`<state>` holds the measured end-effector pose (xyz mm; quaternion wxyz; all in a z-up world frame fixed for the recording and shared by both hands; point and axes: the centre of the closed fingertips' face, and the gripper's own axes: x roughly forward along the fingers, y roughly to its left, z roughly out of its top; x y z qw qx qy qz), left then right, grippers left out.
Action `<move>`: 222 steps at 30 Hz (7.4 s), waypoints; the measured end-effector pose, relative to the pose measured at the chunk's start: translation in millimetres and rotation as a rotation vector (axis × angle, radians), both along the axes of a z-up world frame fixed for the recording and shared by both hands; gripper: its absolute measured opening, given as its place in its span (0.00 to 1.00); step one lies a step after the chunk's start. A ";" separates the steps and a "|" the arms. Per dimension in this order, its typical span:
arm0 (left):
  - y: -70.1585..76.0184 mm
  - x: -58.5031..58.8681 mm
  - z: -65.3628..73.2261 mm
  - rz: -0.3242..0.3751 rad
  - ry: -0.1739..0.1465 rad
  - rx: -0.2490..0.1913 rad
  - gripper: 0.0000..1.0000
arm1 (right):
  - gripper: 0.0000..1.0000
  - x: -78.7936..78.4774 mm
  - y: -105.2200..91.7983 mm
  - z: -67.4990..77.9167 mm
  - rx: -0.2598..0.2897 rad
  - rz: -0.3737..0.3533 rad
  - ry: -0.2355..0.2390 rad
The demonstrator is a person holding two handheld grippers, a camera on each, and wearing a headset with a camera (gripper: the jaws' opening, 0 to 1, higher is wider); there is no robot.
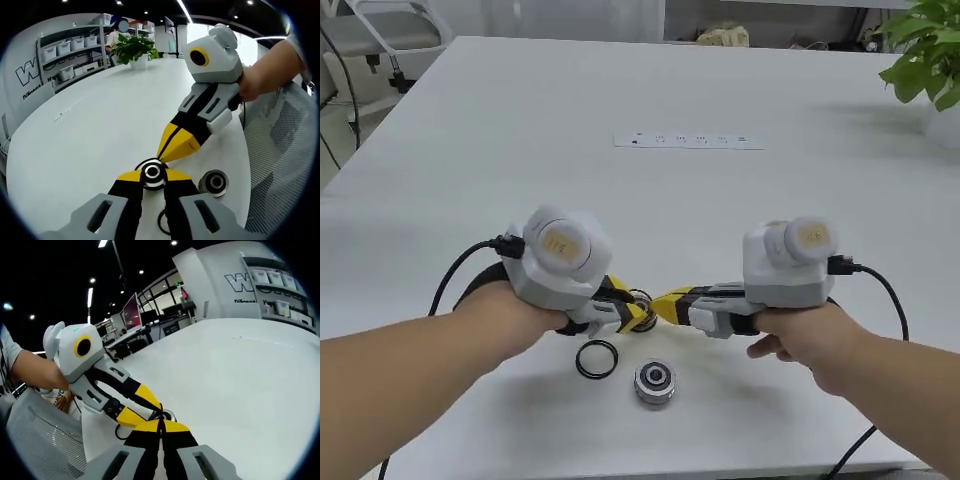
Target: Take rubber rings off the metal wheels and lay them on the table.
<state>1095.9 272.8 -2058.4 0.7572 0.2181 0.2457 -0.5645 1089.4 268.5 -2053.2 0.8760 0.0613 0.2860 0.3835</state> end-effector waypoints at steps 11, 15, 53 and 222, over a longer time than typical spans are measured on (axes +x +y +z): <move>9.5 -11.0 13.6 -0.017 0.002 -0.029 0.22 | 0.00 -1.0 -2.1 4.9 0.024 -0.011 0.005; 14.7 -15.8 20.9 -0.022 0.004 -0.051 0.27 | 0.00 -1.3 -3.4 8.1 0.039 -0.022 0.008; 84.9 -49.5 68.1 0.037 -0.016 -0.175 0.71 | 0.00 -29.0 35.5 22.5 0.123 0.064 0.074; 3.6 -6.0 1.6 -0.027 0.164 -0.067 0.23 | 0.17 -9.9 -4.2 -23.9 -0.140 0.132 -0.025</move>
